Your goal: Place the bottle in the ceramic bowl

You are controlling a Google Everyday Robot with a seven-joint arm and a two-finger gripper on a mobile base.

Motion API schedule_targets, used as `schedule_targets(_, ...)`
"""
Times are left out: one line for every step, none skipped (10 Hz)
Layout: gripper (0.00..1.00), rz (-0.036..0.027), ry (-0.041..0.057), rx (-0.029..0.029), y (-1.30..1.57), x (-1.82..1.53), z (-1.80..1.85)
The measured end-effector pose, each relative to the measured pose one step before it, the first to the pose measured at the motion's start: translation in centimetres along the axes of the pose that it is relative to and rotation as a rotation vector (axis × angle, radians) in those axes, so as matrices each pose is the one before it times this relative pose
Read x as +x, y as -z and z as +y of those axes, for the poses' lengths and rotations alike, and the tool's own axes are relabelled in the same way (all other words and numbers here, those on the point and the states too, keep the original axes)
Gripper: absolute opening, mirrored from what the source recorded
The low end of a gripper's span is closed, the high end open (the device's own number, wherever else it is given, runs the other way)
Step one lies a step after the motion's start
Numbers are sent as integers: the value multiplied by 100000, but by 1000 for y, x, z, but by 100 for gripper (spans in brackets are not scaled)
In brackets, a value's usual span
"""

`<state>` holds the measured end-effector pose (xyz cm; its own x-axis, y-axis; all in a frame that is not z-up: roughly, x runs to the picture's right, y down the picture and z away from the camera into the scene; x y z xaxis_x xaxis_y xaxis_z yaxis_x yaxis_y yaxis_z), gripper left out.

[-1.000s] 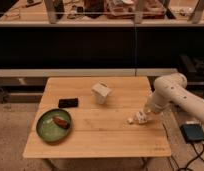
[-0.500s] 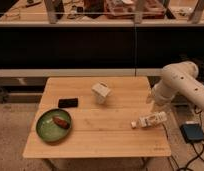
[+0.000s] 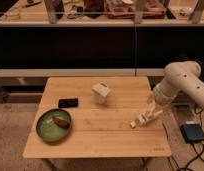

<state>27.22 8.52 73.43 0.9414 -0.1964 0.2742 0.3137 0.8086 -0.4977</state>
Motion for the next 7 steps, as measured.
schedule_targets(46, 586, -66, 108, 639, -1015, 269)
schedule_targets(51, 236, -242, -132, 749, -265, 741)
schedule_targets(61, -139, -854, -997, 1044, -86, 1218)
schedule_targets(73, -1135, -682, -1090, 443, -206, 413)
schedule_targets(78, -713, -506, -460, -77, 115, -24)
schedule_targets(80, -885, -820, -1522, -768, 434, -207)
schedule_targets(80, -155, -267, -1277, -1466, 527, -567)
